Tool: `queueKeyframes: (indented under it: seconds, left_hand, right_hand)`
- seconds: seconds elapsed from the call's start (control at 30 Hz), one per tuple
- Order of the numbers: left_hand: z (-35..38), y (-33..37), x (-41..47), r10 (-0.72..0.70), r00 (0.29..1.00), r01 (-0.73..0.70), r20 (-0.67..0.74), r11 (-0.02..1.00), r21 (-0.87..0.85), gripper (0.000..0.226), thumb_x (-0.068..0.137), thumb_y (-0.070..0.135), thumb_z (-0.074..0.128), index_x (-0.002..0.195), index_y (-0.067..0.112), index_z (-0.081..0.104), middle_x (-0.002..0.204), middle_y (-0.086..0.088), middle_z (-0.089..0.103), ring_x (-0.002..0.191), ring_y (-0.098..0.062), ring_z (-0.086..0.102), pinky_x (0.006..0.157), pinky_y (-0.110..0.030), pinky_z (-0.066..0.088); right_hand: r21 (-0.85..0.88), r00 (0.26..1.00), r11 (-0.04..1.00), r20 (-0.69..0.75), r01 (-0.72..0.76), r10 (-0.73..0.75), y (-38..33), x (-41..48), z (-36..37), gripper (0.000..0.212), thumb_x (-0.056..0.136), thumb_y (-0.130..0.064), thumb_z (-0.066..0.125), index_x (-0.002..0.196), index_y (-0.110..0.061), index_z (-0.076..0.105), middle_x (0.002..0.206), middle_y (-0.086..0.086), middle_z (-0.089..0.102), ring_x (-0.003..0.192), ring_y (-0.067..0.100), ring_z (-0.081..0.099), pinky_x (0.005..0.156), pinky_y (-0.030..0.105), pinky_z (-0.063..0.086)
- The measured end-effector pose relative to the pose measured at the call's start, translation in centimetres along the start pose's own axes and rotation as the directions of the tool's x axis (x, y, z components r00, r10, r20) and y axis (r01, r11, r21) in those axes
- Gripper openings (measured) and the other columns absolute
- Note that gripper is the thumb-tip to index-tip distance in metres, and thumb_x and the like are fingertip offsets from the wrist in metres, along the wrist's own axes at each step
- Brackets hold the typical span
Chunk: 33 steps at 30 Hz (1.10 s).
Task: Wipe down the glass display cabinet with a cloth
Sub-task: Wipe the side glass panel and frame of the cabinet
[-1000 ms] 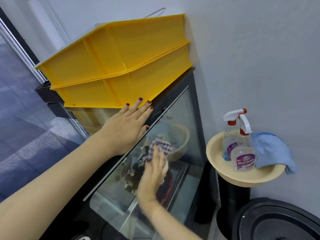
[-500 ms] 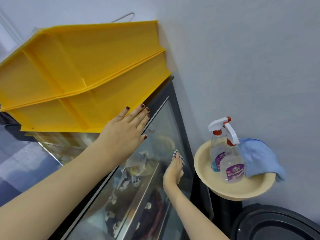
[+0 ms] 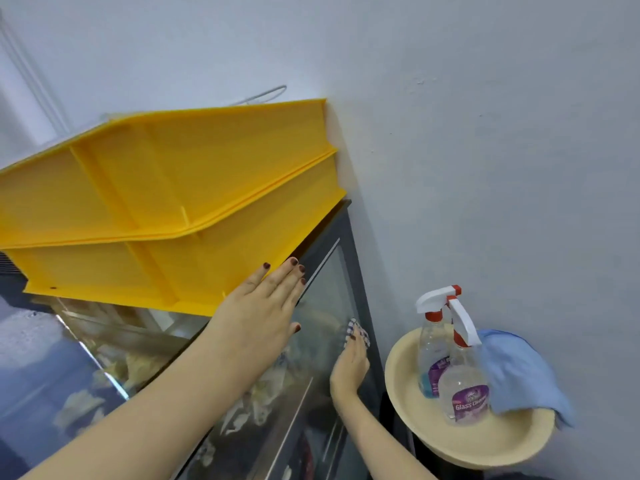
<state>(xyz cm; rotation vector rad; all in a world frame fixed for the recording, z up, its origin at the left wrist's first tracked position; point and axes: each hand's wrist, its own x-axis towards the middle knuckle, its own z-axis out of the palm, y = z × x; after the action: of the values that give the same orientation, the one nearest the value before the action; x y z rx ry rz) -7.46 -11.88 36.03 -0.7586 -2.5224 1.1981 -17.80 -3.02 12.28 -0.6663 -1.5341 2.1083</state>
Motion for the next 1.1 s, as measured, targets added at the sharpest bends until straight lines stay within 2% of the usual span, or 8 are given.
queueKeyframes:
  seconds: [0.2, 0.3, 0.4, 0.53, 0.63, 0.77, 0.93, 1.1]
  left_hand:
    - [0.2, 0.0, 0.5, 0.004, 1.000, -0.004, -0.024, 1.000, -0.009, 0.060, 0.102, 0.040, 0.008, 0.141, 0.004, -0.021, 0.153, -0.010, -0.024, 0.132, -0.022, -0.035, 0.110, -0.040, -0.017]
    - [0.3, 0.0, 0.4, -0.006, 0.999, 0.006, -0.043, 1.000, -0.008, 0.060, 0.102, 0.039, 0.009, 0.144, 0.004, -0.017, 0.154, -0.011, -0.020, 0.139, -0.024, -0.027, 0.110, -0.041, -0.016]
    - [0.2, 0.0, 0.3, 0.000, 0.999, 0.001, -0.053, 1.000, 0.019, 0.059, 0.103, 0.038, 0.009, 0.146, 0.004, -0.013, 0.155, -0.011, -0.017, 0.141, -0.024, -0.024, 0.112, -0.041, -0.015]
    - [0.1, 0.2, -0.5, 0.013, 0.997, -0.001, -0.081, 0.990, 0.139, 0.060, 0.103, 0.036, 0.010, 0.145, 0.001, -0.013, 0.156, -0.013, -0.015, 0.140, -0.025, -0.025, 0.105, -0.045, -0.022]
    - [-0.2, 0.6, -1.4, 0.030, 0.993, -0.003, -0.111, 0.972, 0.236, 0.060, 0.103, 0.035, 0.014, 0.145, 0.001, -0.012, 0.155, -0.014, -0.016, 0.126, -0.028, -0.038, 0.089, -0.051, -0.033]
    - [-0.1, 0.5, -1.6, 0.037, 0.993, -0.016, -0.116, 0.984, 0.177, 0.066, 0.101, 0.043, 0.020, 0.148, 0.005, -0.006, 0.157, -0.010, -0.012, 0.121, -0.025, -0.041, 0.091, -0.051, -0.036]
    - [0.2, 0.1, -0.9, 0.008, 0.999, -0.007, -0.037, 1.000, 0.020, 0.069, 0.099, 0.048, 0.025, 0.150, 0.008, 0.002, 0.158, -0.009, -0.001, 0.143, -0.025, -0.017, 0.113, -0.045, -0.012]
    - [0.5, 0.1, -0.4, 0.024, 0.999, -0.023, -0.038, 0.999, 0.029, 0.068, 0.098, 0.051, 0.022, 0.150, 0.010, 0.006, 0.158, -0.007, 0.005, 0.143, -0.026, -0.017, 0.114, -0.046, -0.010]
  right_hand:
    - [-0.009, 0.951, 0.957, 0.113, 0.289, -0.287, -4.0, -2.0, 0.9, 0.039, 0.100, -0.019, 0.042, 0.138, -0.027, 0.042, 0.141, -0.007, 0.043, 0.121, -0.010, 0.035, 0.099, -0.001, 0.019]
    - [-0.034, 0.868, 0.888, 0.233, 0.458, -0.439, -3.0, -6.4, -0.7, 0.046, 0.097, -0.010, 0.047, 0.126, -0.045, 0.040, 0.133, -0.025, 0.041, 0.129, 0.001, 0.035, 0.109, 0.017, 0.024]
    - [-0.092, 0.752, 0.777, 0.346, 0.623, -0.562, -2.4, -8.2, -3.9, 0.065, 0.087, 0.012, 0.054, 0.119, -0.044, 0.046, 0.122, -0.022, 0.049, 0.118, 0.010, 0.046, 0.101, 0.014, 0.035]
    - [-0.223, 0.656, 0.676, 0.572, 0.703, -0.493, -5.5, -7.2, -9.3, 0.079, 0.077, 0.016, 0.059, 0.119, -0.049, 0.044, 0.104, 0.000, 0.056, 0.101, -0.005, 0.048, 0.088, 0.012, 0.044]
    - [-0.296, 0.595, 0.566, 0.655, 0.770, -0.466, -9.4, -6.8, -13.4, 0.077, 0.079, 0.008, 0.062, 0.124, -0.050, 0.039, 0.109, -0.007, 0.055, 0.104, -0.006, 0.048, 0.089, 0.002, 0.035]
    - [-0.319, 0.522, 0.455, 0.728, 0.832, -0.444, -14.0, -6.0, -17.4, 0.064, 0.077, 0.008, 0.064, 0.128, -0.029, 0.051, 0.115, -0.026, 0.048, 0.108, -0.007, 0.047, 0.094, 0.002, 0.030]
    - [-0.482, 0.592, 0.347, 0.696, 0.804, -0.407, -16.4, -5.7, -20.6, 0.032, 0.074, 0.006, 0.067, 0.079, -0.022, 0.056, 0.083, -0.017, 0.052, 0.074, 0.005, 0.053, 0.064, 0.014, 0.041]
    - [-0.601, 0.707, 0.399, 0.675, 0.692, -0.210, -18.5, -5.1, -22.2, 0.038, 0.077, -0.010, 0.073, 0.072, -0.032, 0.043, 0.079, -0.010, 0.053, 0.076, 0.010, 0.051, 0.065, 0.011, 0.037]
